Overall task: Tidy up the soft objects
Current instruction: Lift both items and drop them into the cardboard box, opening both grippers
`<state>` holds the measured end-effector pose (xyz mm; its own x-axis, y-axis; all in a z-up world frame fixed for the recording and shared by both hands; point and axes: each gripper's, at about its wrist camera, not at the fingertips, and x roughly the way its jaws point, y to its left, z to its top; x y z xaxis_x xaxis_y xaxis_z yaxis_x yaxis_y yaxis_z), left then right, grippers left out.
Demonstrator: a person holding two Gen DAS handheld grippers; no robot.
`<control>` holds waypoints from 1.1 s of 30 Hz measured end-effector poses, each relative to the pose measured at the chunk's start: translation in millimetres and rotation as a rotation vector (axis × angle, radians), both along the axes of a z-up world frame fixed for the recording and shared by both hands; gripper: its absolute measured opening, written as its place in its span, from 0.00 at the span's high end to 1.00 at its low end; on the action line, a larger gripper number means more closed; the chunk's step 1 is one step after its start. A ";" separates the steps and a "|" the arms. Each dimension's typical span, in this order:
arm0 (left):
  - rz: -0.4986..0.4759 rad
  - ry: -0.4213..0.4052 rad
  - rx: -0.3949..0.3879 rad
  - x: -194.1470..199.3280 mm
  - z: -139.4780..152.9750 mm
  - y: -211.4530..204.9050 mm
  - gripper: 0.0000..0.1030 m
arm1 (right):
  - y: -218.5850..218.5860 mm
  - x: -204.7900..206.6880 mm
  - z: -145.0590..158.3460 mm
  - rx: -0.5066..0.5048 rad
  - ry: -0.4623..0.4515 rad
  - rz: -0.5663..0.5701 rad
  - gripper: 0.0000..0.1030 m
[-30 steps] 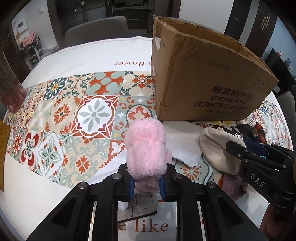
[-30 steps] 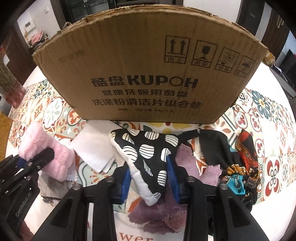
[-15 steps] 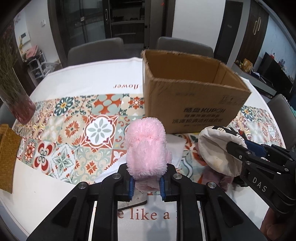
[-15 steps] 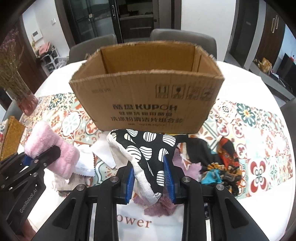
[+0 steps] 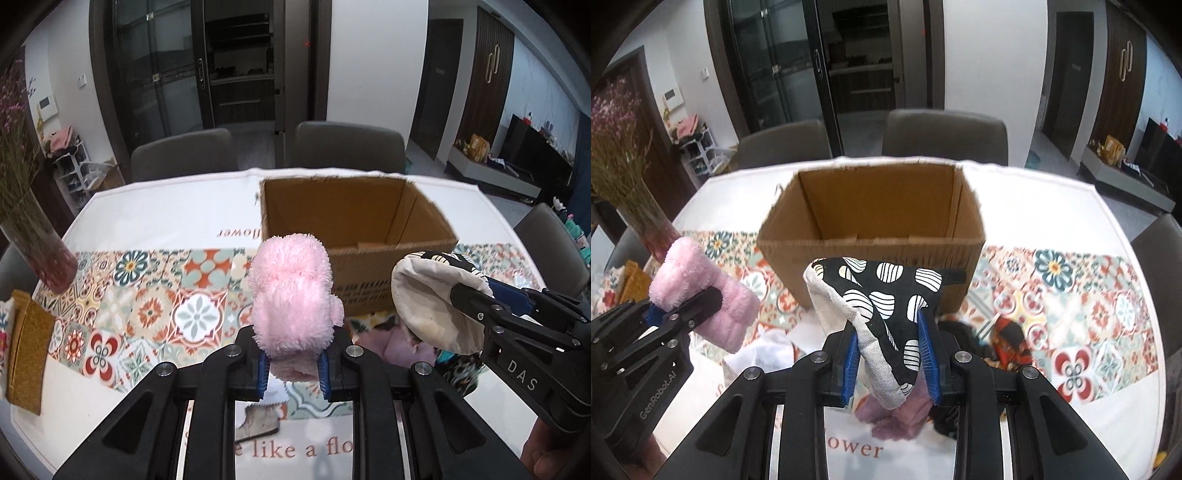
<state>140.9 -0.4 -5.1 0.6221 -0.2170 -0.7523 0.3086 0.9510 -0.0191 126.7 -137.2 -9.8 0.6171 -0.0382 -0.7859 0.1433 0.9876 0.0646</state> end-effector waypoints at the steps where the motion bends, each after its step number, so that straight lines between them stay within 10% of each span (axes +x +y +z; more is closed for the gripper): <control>1: -0.003 -0.005 -0.004 1.7 3.8 -1.8 0.79 | -1.9 1.0 4.5 -0.001 -0.009 -0.003 0.71; 33: -0.054 -0.049 0.023 119.2 30.6 -64.7 0.79 | -52.6 103.9 28.3 -0.021 -0.079 -0.018 0.69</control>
<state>260.1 -65.1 25.5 0.6462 -0.2344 -0.7263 0.3599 0.9328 0.0191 230.6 -189.8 18.5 0.6762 -0.0658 -0.7338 0.1564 0.9861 0.0557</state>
